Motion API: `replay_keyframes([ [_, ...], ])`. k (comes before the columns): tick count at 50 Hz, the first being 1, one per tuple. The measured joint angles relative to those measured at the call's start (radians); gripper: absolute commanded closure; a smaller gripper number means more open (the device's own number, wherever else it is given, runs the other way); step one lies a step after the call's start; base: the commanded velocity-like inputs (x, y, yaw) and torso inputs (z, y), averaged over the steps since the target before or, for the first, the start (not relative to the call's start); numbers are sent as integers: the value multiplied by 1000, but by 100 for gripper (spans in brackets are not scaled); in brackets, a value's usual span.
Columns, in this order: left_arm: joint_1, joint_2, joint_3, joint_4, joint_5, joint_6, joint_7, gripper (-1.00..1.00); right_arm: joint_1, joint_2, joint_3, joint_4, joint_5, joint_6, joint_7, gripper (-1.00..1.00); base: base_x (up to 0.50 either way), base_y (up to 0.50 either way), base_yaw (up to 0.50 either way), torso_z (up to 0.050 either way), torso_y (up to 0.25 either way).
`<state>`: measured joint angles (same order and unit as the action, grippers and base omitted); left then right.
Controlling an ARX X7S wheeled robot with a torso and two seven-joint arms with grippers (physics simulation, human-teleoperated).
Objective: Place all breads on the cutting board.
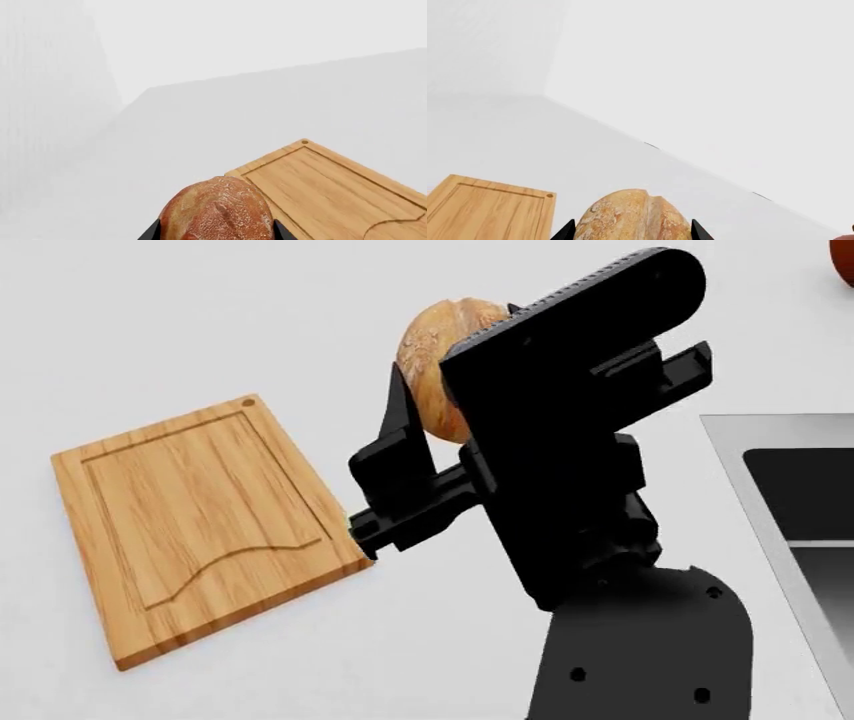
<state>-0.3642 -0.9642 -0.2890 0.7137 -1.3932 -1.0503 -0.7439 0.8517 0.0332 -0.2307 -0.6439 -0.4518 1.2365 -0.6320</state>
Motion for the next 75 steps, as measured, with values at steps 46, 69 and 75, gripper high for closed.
replay_keyframes([
  [46, -767, 308, 645, -249, 292, -197, 224, 100, 83, 2, -68, 518, 389, -233, 224, 100, 0, 0, 0, 0, 0],
  [69, -660, 264, 592, -225, 289, -70, 268, 100, 318, -7, -205, 942, 708, -493, 378, 100, 0, 0, 0, 1, -21],
  [75, -653, 250, 573, -221, 286, -54, 269, 100, 368, -6, -259, 1033, 773, -554, 401, 100, 0, 0, 0, 6, -249],
])
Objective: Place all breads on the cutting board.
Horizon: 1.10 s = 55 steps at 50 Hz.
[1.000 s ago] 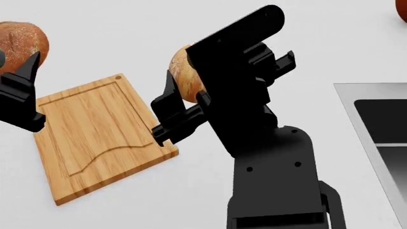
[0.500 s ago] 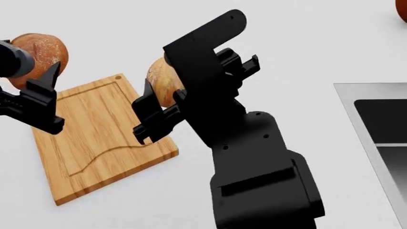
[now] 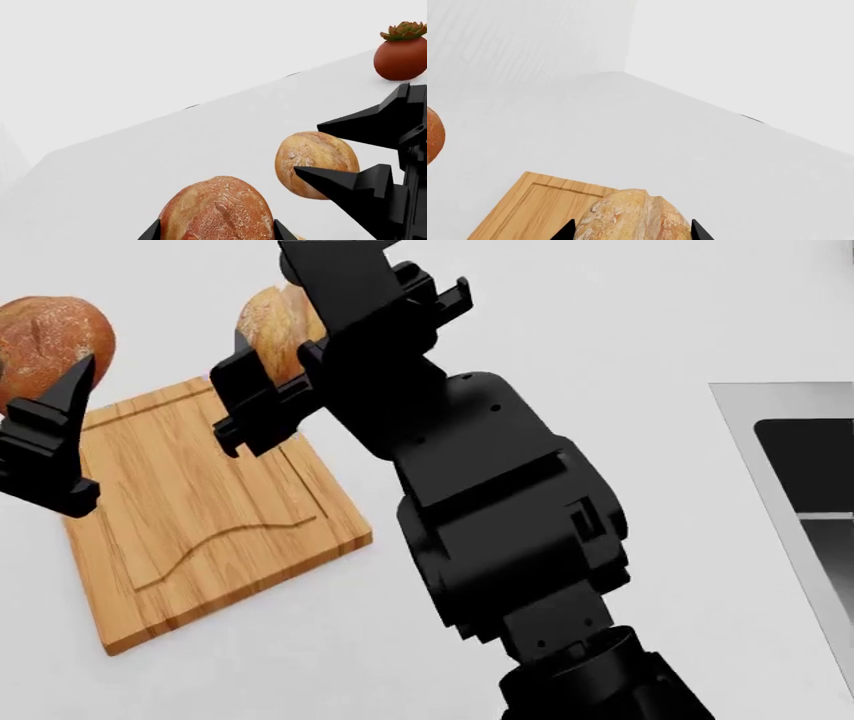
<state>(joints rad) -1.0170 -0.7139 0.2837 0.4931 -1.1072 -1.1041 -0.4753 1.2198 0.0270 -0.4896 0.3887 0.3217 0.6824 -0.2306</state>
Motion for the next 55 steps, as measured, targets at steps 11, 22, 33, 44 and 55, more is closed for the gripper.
replay_keyframes([
  [11, 1, -16, -23, 8, -18, 8, -5, 100, 58, 5, -71, 109, 91, -76, 24, 100, 0, 0, 0, 7, -250],
  [22, -44, -29, -58, 45, -95, -30, -49, 100, 101, 10, -113, 119, 159, -94, 38, 100, 0, 0, 0, 7, -250],
  [33, -62, -43, -80, 67, -140, -43, -70, 100, 127, 12, -147, 113, 214, -101, 44, 100, 0, 0, 0, 6, -154],
  [44, -28, -50, -60, 52, -89, -5, -33, 100, 152, 10, -177, 135, 265, -128, 39, 100, 0, 0, 0, 0, 0],
  [55, -7, -57, -51, 45, -69, 14, -17, 100, 178, 3, -216, 208, 321, -177, 31, 100, 0, 0, 0, 0, 0],
])
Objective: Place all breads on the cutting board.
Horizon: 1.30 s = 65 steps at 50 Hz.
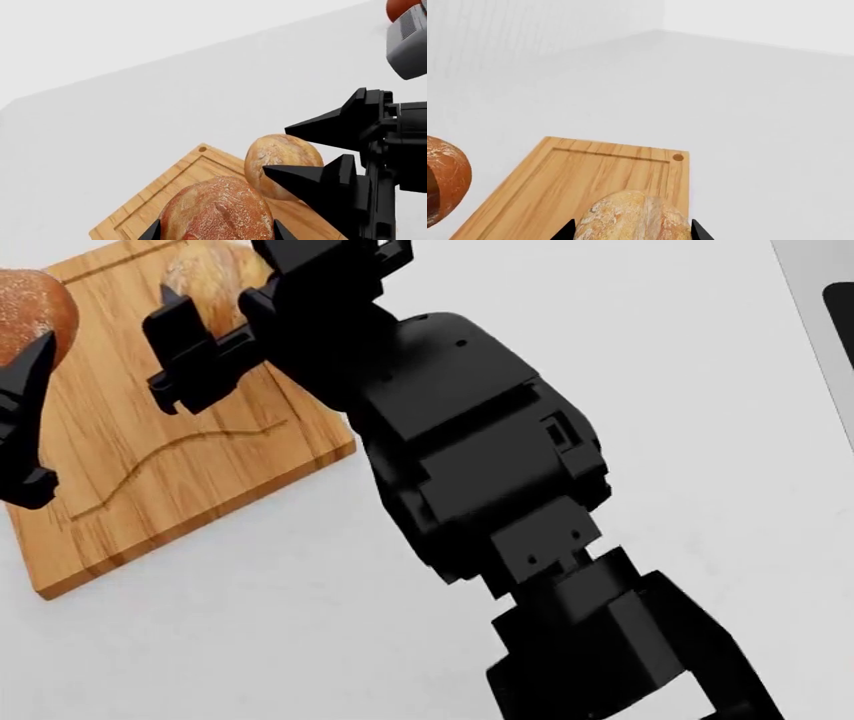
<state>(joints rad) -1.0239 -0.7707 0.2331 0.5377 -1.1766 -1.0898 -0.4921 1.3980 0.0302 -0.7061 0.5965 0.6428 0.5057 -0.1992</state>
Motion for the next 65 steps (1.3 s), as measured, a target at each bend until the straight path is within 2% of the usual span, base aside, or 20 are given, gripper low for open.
replay_keyframes([
  [21, -32, -18, -32, 27, -77, -26, -40, 100, 61, -6, -206, 183, 252, -108, -7, 100, 0, 0, 0, 0, 0],
  [22, -32, -19, -33, 27, -78, -26, -41, 100, 64, -7, -217, 188, 265, -110, -8, -100, 0, 0, 0, 0, 0],
  [34, -22, -22, -30, 22, -69, -12, -34, 100, 85, 14, -296, 183, 353, -118, -1, -100, 0, 0, 0, 0, 0],
  [40, -10, -19, -20, 12, -50, 4, -19, 100, 91, 58, -307, 92, 373, -113, 58, -100, 0, 0, 0, 0, 0],
  [50, 19, -8, 9, -30, 13, 50, 26, 100, 92, 192, -286, -207, 423, -72, 215, -100, 0, 0, 0, 0, 0],
  [65, 48, 24, 65, -144, 121, 129, 106, 100, 84, 451, -194, -741, 530, -2, 508, -100, 0, 0, 0, 0, 0],
])
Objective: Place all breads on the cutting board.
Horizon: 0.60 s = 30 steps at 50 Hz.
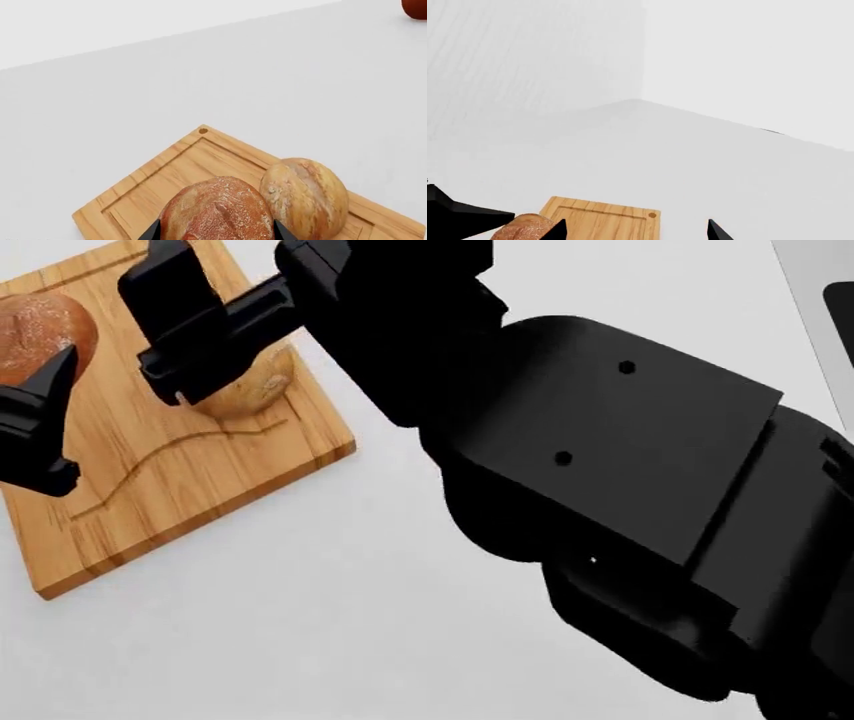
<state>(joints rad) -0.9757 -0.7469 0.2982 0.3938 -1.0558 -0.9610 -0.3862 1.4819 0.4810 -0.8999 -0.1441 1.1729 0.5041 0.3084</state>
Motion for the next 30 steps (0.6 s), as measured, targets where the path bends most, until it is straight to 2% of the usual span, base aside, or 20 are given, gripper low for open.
replay_keyframes([
  [15, -1, 32, 51, -48, 47, 24, 34, 100, -9, 223, 108, -360, 100, 26, 219, -100, 0, 0, 0, 0, 0],
  [30, -11, 60, 91, -108, 83, 44, 65, 100, 2, 319, 159, -512, 166, 42, 317, -100, 0, 0, 0, 0, 0],
])
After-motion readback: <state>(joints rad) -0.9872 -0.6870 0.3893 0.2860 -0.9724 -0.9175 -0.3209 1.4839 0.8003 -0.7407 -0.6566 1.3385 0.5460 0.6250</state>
